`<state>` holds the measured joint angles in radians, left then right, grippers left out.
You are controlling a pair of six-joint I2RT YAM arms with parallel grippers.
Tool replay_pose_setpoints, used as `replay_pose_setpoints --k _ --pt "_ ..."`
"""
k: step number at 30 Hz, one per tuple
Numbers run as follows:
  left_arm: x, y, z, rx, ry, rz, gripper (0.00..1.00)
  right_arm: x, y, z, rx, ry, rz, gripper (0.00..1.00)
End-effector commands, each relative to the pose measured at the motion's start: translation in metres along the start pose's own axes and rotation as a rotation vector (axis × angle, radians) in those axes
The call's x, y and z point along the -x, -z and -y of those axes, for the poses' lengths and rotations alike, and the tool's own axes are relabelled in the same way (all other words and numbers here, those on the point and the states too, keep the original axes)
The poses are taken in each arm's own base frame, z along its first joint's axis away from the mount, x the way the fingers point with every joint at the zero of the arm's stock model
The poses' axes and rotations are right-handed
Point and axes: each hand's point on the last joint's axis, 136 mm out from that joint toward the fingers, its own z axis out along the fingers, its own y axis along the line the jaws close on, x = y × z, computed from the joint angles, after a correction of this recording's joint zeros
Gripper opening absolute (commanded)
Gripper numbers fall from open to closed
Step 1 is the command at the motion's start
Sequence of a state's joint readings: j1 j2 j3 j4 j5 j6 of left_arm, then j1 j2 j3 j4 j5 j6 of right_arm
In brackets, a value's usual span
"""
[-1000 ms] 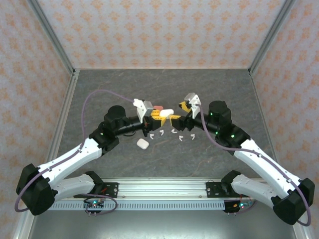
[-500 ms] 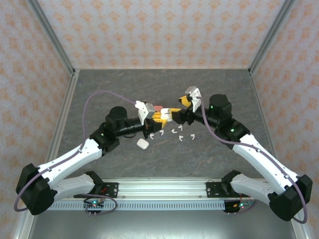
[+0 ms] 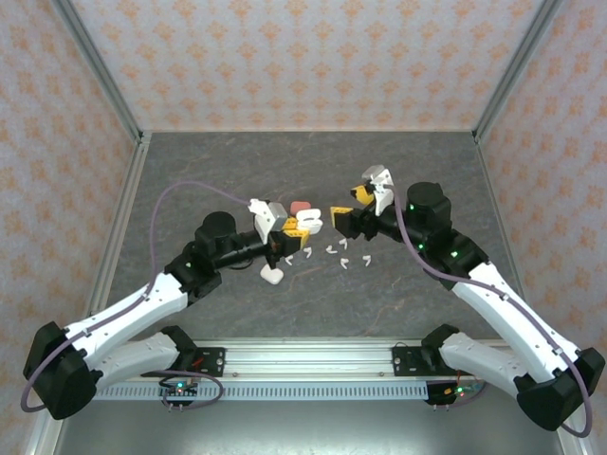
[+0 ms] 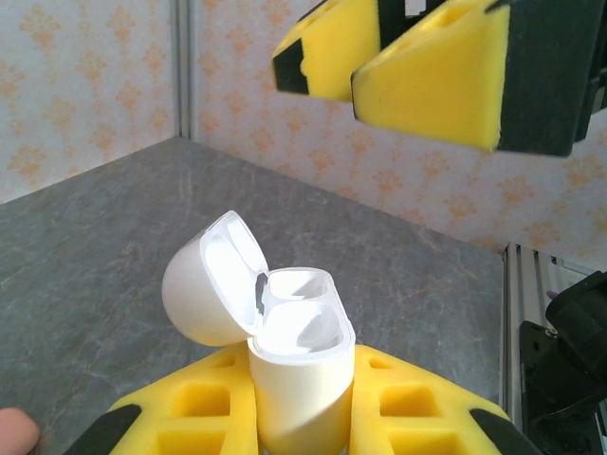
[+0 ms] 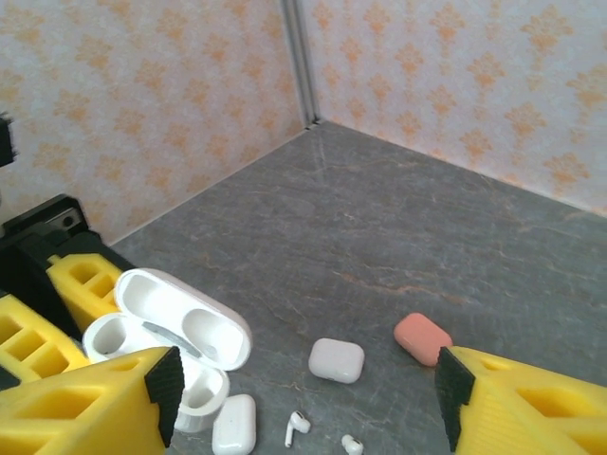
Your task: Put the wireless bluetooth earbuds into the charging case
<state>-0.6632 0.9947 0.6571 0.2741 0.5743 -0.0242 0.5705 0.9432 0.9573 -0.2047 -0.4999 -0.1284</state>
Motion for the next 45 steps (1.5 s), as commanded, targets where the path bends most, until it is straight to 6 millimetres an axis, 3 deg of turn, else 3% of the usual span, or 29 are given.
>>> replay_pose_setpoints --k 1,6,13,19,26,35,45 --pt "0.0 0.008 -0.003 0.041 -0.023 0.014 0.0 -0.006 0.007 0.022 -0.138 -0.106 -0.048 0.72" --pt "-0.009 0.016 -0.004 0.064 -0.015 0.001 0.0 -0.048 -0.003 0.049 -0.283 -0.218 -0.203 0.72" --pt "-0.015 0.03 -0.005 0.099 -0.014 0.002 0.0 -0.118 -0.021 0.076 -0.423 -0.288 -0.531 0.59" --pt "-0.017 0.038 -0.006 0.121 -0.02 0.007 0.0 -0.173 -0.036 0.084 -0.448 -0.338 -0.722 0.54" --pt "-0.016 0.04 -0.007 0.13 -0.029 0.009 0.0 -0.227 -0.053 0.081 -0.43 -0.439 -0.832 0.49" --pt "-0.015 0.038 -0.007 0.129 -0.033 0.011 0.0 -0.265 -0.067 0.075 -0.406 -0.483 -0.929 0.45" --pt "-0.013 0.038 -0.007 0.129 -0.037 0.013 0.0 -0.278 -0.073 0.078 -0.428 -0.473 -0.967 0.43"
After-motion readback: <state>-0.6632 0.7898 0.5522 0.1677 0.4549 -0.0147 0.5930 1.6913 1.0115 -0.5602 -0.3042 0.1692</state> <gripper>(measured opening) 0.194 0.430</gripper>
